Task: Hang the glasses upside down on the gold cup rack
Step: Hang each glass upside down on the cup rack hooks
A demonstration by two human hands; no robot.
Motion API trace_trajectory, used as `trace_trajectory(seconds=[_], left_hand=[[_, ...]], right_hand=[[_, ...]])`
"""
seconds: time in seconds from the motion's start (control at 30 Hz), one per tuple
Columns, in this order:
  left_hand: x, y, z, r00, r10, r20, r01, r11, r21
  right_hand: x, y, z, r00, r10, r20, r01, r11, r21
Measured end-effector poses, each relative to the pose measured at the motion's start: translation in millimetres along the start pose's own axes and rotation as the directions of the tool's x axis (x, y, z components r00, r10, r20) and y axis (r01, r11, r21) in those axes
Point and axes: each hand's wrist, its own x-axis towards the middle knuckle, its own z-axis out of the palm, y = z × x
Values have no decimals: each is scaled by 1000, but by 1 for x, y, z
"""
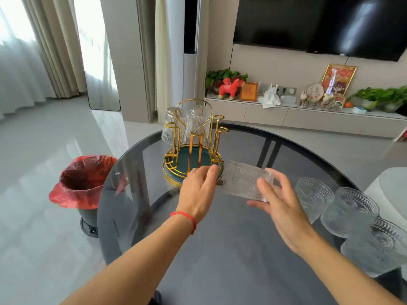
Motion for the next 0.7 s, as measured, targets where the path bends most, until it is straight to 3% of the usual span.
trace_trajectory(seconds=[0.07,0.13,0.4,0.57,0.7], left_hand=[[8,-17,-9,991,131,-27,-112,923,368],[13,-31,-14,983,168,68,-178,822,541],[21,-33,-9,989,135,66,-147,761,632],[22,-30,-3,991,98,88,-131,710,692],[23,-32,-6,990,104,98,-143,693,707]], right_hand=[[10,-7,0,996,-34,-85,33,999,-15],[25,-18,-3,983,-85,-166,81,996,-27],[126,-90,17,919,-200,-340,205,979,-21],[180,-105,45,897,-167,-410,132,985,-113],[202,-92,65,925,-79,-371,42,993,-108]])
